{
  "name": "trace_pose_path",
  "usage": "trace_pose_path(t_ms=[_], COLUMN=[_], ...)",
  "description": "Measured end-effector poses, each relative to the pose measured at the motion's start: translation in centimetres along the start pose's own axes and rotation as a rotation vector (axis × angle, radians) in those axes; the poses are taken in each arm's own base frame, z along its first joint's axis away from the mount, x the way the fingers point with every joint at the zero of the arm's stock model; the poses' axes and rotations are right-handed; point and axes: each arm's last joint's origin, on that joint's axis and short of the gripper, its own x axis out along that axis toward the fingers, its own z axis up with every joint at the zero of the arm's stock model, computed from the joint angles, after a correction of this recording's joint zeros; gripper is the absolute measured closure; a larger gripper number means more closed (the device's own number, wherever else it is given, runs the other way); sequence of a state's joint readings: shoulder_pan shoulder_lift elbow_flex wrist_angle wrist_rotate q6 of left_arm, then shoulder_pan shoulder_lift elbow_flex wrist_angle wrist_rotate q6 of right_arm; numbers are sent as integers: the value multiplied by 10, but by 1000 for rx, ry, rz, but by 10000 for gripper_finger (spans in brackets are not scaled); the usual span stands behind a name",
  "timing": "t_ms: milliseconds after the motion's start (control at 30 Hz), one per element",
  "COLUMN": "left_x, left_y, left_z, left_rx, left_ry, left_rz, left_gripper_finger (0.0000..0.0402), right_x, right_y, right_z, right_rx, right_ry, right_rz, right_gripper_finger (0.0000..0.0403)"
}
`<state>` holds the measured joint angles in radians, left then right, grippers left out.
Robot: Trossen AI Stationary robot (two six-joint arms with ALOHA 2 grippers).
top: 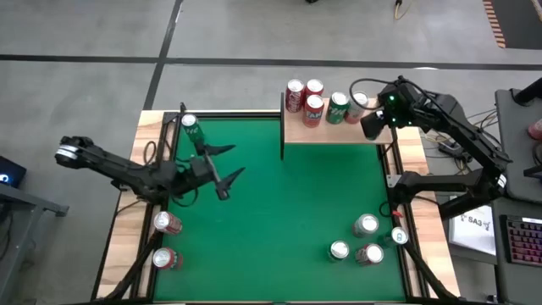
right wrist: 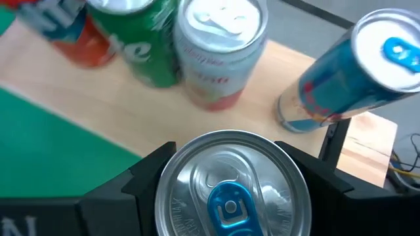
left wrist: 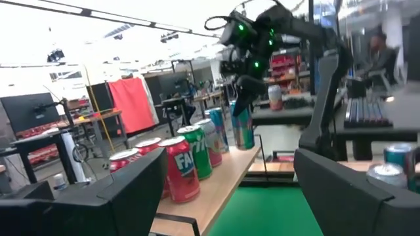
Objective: Place canned beverage on shelf
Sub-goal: Put the top blue soda can on the shelf aligned with the other blue soda can
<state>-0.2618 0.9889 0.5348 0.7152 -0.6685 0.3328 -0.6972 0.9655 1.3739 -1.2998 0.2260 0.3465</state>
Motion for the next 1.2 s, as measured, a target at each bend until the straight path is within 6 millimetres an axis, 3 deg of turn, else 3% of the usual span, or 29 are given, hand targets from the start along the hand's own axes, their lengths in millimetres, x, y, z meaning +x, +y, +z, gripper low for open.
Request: trace_pose_path(t_ms=[333, 600, 1200], left_x=[-22, -23, -22], left_y=[19, 20, 20], left_z=[2, 2, 2], left_rx=[-77, -77, -75], left_ry=[-54, -54, -52], left_rz=[18, 18, 18], left_gripper_finger=[86, 86, 86], right_x=[7, 20, 26], right_y=[-4, -3, -3], right_z=[-1, -5, -3], right_rx=[116, 154, 246], right_ry=[10, 12, -6], right_rz=[-31, -73, -128], right_gripper_finger=[177, 177, 177])
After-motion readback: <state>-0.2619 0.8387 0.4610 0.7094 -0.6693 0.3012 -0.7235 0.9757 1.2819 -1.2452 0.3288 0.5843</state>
